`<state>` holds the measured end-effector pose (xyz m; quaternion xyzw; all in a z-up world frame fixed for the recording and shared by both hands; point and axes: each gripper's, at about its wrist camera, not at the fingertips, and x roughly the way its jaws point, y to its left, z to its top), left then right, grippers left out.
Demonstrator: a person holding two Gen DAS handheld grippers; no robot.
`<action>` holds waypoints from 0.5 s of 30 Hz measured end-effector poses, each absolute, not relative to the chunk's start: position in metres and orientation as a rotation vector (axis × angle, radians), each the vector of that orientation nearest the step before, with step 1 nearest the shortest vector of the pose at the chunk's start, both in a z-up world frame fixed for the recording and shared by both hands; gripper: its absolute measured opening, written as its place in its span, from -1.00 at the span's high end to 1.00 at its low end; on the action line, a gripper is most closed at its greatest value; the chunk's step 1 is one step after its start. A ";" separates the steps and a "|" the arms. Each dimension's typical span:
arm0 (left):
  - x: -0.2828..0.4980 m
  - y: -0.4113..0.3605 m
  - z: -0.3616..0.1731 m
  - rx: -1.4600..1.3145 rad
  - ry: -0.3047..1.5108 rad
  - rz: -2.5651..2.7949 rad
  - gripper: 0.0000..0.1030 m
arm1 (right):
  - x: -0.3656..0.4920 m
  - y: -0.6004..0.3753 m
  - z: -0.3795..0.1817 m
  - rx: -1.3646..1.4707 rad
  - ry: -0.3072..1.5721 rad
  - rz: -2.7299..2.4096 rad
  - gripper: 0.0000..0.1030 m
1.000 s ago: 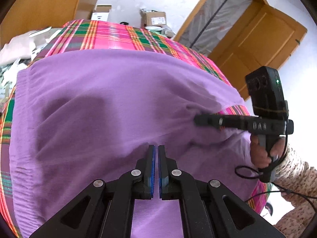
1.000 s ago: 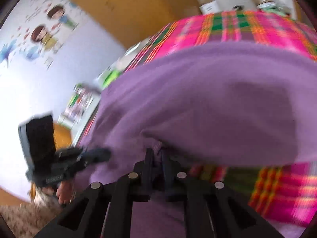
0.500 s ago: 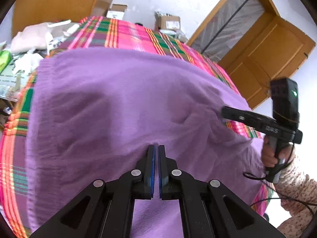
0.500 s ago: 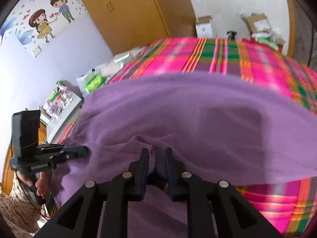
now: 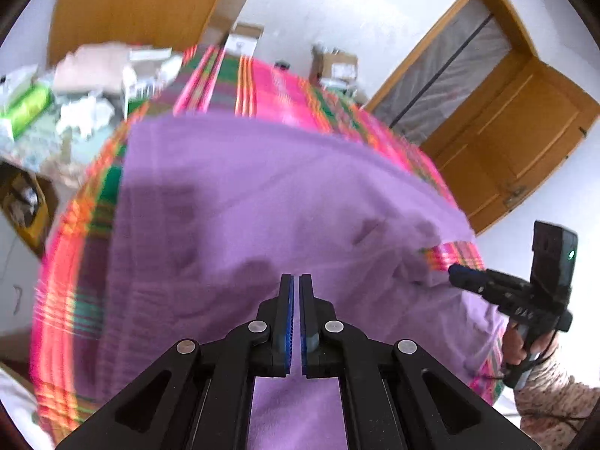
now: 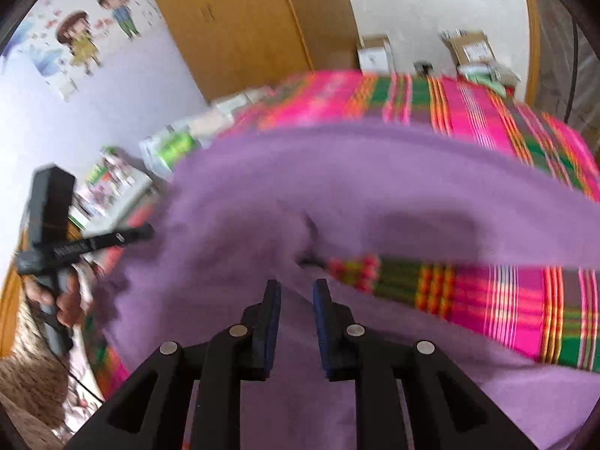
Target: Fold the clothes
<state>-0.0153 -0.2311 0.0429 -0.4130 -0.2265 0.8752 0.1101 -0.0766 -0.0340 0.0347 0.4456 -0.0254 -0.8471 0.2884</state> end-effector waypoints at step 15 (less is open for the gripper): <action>-0.036 -0.275 0.120 -0.926 -0.697 2.736 0.90 | -0.070 -0.110 0.028 1.092 -0.392 -2.130 0.36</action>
